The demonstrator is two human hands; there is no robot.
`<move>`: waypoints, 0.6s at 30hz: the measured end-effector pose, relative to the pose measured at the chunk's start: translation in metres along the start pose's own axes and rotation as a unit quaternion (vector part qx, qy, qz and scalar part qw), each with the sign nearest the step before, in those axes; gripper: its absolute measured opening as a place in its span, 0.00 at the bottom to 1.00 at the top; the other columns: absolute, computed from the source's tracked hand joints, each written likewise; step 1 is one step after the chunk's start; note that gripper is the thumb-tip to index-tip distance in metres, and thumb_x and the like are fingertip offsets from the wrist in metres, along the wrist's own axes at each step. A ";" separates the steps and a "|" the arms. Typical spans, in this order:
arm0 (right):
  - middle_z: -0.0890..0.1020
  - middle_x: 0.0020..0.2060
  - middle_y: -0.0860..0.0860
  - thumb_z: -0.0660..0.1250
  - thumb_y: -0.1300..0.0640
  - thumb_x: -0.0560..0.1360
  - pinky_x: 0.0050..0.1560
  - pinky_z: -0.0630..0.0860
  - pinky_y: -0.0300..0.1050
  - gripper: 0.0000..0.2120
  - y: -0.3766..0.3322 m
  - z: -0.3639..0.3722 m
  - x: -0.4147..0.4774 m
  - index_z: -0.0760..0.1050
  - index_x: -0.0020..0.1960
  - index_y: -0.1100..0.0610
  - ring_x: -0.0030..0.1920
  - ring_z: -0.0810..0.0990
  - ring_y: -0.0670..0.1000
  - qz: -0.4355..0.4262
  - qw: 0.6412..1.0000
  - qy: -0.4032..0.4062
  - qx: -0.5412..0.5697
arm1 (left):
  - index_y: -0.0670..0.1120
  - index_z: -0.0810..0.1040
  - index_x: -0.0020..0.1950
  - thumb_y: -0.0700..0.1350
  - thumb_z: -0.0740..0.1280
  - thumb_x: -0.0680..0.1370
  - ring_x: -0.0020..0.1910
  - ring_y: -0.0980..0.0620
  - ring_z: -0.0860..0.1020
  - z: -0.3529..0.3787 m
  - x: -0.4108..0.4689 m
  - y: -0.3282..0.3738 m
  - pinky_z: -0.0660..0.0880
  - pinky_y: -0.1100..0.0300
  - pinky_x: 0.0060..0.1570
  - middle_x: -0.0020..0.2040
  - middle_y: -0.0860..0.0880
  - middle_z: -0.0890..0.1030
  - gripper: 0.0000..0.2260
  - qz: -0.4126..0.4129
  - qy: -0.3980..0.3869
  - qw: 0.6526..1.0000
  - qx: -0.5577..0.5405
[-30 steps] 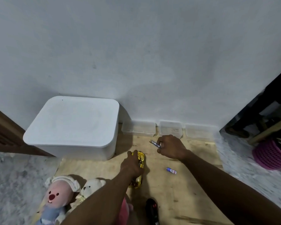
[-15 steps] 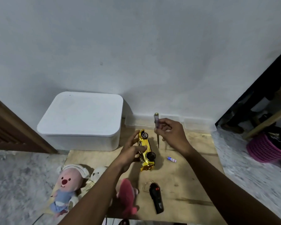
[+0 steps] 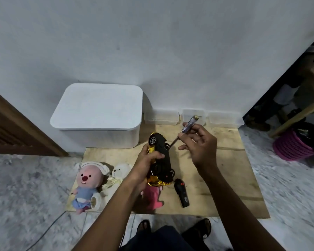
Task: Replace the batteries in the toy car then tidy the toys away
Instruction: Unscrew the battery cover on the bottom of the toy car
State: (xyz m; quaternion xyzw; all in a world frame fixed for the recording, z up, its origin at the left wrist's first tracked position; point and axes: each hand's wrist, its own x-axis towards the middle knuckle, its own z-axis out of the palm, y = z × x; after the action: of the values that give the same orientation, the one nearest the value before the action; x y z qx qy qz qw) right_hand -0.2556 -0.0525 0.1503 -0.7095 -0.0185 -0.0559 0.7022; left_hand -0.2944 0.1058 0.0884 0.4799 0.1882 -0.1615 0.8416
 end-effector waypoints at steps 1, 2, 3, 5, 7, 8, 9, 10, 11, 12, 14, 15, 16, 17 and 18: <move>0.85 0.46 0.46 0.72 0.68 0.73 0.33 0.82 0.47 0.13 0.000 0.002 -0.003 0.80 0.52 0.54 0.43 0.84 0.56 -0.001 1.000 -0.002 -0.008 | 0.51 0.75 0.66 0.41 0.72 0.65 0.59 0.34 0.79 -0.002 -0.003 -0.002 0.78 0.41 0.54 0.61 0.35 0.79 0.29 -0.003 0.002 1.000 -0.004; 0.85 0.48 0.45 0.72 0.68 0.73 0.33 0.82 0.47 0.12 0.001 0.003 -0.005 0.80 0.52 0.55 0.43 0.83 0.56 -0.002 1.000 -0.003 -0.017 | 0.50 0.75 0.65 0.41 0.70 0.65 0.57 0.35 0.79 -0.003 -0.006 -0.004 0.77 0.41 0.54 0.59 0.35 0.80 0.28 -0.005 0.001 1.000 -0.009; 0.85 0.49 0.45 0.73 0.68 0.73 0.33 0.82 0.48 0.12 0.001 0.004 -0.007 0.80 0.53 0.56 0.43 0.83 0.55 -0.003 1.000 -0.003 -0.025 | 0.49 0.75 0.65 0.41 0.69 0.65 0.55 0.36 0.79 -0.005 -0.008 -0.005 0.77 0.42 0.53 0.57 0.36 0.80 0.27 -0.006 0.001 1.000 -0.017; 0.85 0.46 0.44 0.73 0.67 0.73 0.33 0.82 0.47 0.11 0.002 0.004 -0.011 0.80 0.53 0.57 0.42 0.83 0.55 -0.008 0.999 -0.002 -0.045 | 0.49 0.75 0.65 0.40 0.68 0.65 0.54 0.37 0.79 -0.006 -0.013 -0.006 0.78 0.43 0.51 0.56 0.37 0.80 0.27 -0.005 -0.005 1.000 -0.029; 0.85 0.43 0.42 0.73 0.66 0.73 0.32 0.82 0.48 0.11 0.001 0.004 -0.012 0.80 0.54 0.57 0.42 0.84 0.55 -0.011 0.998 0.000 -0.059 | 0.48 0.76 0.66 0.40 0.68 0.67 0.53 0.38 0.79 -0.004 -0.017 -0.007 0.79 0.45 0.49 0.58 0.37 0.81 0.26 0.011 -0.007 1.000 -0.028; 0.85 0.43 0.41 0.73 0.66 0.73 0.32 0.83 0.48 0.11 -0.001 0.004 -0.013 0.80 0.53 0.56 0.42 0.84 0.55 -0.010 0.998 0.003 -0.064 | 0.48 0.76 0.66 0.40 0.68 0.69 0.52 0.38 0.80 -0.003 -0.018 -0.006 0.79 0.46 0.48 0.59 0.38 0.81 0.24 0.024 0.005 1.000 -0.014; 0.85 0.44 0.40 0.73 0.66 0.73 0.32 0.83 0.49 0.11 -0.002 0.003 -0.014 0.80 0.53 0.57 0.42 0.84 0.54 -0.009 0.998 0.005 -0.065 | 0.50 0.76 0.67 0.39 0.69 0.72 0.52 0.38 0.81 -0.003 -0.020 -0.006 0.80 0.46 0.47 0.59 0.38 0.82 0.23 0.037 0.026 0.999 0.005; 0.85 0.45 0.41 0.73 0.66 0.73 0.32 0.83 0.49 0.11 -0.004 0.003 -0.015 0.80 0.53 0.57 0.41 0.84 0.53 -0.009 0.998 0.007 -0.063 | 0.53 0.75 0.68 0.39 0.70 0.75 0.53 0.38 0.83 -0.002 -0.022 -0.007 0.81 0.46 0.47 0.60 0.39 0.82 0.23 0.050 0.048 0.997 0.024; 0.85 0.46 0.42 0.73 0.66 0.73 0.32 0.82 0.49 0.11 -0.005 0.002 -0.016 0.81 0.53 0.57 0.41 0.84 0.52 -0.008 0.998 0.009 -0.057 | 0.57 0.73 0.70 0.38 0.70 0.77 0.54 0.38 0.83 -0.003 -0.024 -0.007 0.82 0.45 0.48 0.60 0.40 0.82 0.25 0.065 0.061 0.995 0.040; 0.86 0.47 0.45 0.73 0.67 0.73 0.32 0.82 0.48 0.11 -0.006 0.002 -0.018 0.81 0.53 0.57 0.40 0.84 0.52 -0.008 0.999 0.012 -0.049 | 0.61 0.70 0.72 0.38 0.70 0.78 0.55 0.40 0.83 -0.004 -0.026 -0.007 0.83 0.45 0.48 0.60 0.42 0.81 0.28 0.085 0.062 0.993 0.060; 0.85 0.49 0.50 0.73 0.67 0.72 0.32 0.82 0.48 0.11 -0.007 0.001 -0.022 0.81 0.53 0.58 0.41 0.84 0.52 -0.010 0.999 0.015 -0.031 | 0.64 0.64 0.75 0.38 0.69 0.79 0.58 0.51 0.82 -0.004 -0.031 -0.006 0.83 0.53 0.49 0.62 0.48 0.79 0.32 0.131 0.054 0.983 0.116; 0.85 0.50 0.51 0.73 0.67 0.72 0.32 0.82 0.48 0.11 -0.007 0.000 -0.023 0.81 0.53 0.58 0.41 0.84 0.53 -0.011 1.000 0.015 -0.022 | 0.64 0.63 0.76 0.38 0.68 0.79 0.58 0.59 0.80 -0.004 -0.033 -0.006 0.82 0.60 0.48 0.64 0.52 0.77 0.32 0.150 0.050 0.977 0.143; 0.85 0.51 0.51 0.73 0.67 0.72 0.32 0.82 0.48 0.10 -0.007 0.001 -0.024 0.81 0.52 0.58 0.41 0.84 0.52 -0.011 1.000 0.014 -0.017 | 0.63 0.63 0.76 0.38 0.68 0.80 0.57 0.64 0.79 -0.004 -0.035 -0.005 0.81 0.64 0.48 0.66 0.55 0.75 0.31 0.164 0.043 0.972 0.165; 0.85 0.52 0.51 0.73 0.68 0.72 0.32 0.82 0.47 0.10 -0.007 0.001 -0.025 0.81 0.52 0.58 0.41 0.84 0.52 -0.013 1.000 0.013 -0.015 | 0.61 0.65 0.76 0.38 0.67 0.80 0.58 0.67 0.78 -0.003 -0.036 -0.005 0.80 0.66 0.50 0.66 0.57 0.75 0.29 0.175 0.038 0.967 0.183; 0.85 0.53 0.51 0.73 0.68 0.72 0.32 0.82 0.47 0.10 -0.008 0.002 -0.025 0.81 0.52 0.59 0.40 0.84 0.51 -0.015 1.000 0.010 -0.019 | 0.60 0.69 0.74 0.39 0.67 0.80 0.61 0.66 0.77 -0.004 -0.036 -0.005 0.80 0.64 0.54 0.67 0.57 0.75 0.26 0.184 0.033 0.962 0.201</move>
State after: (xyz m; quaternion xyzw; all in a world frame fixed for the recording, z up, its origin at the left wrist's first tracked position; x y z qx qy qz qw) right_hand -0.2815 -0.0494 0.1551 -0.7215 -0.0216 -0.0739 0.6882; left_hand -0.3287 0.1101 0.0996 0.6702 0.0879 -0.0224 0.7366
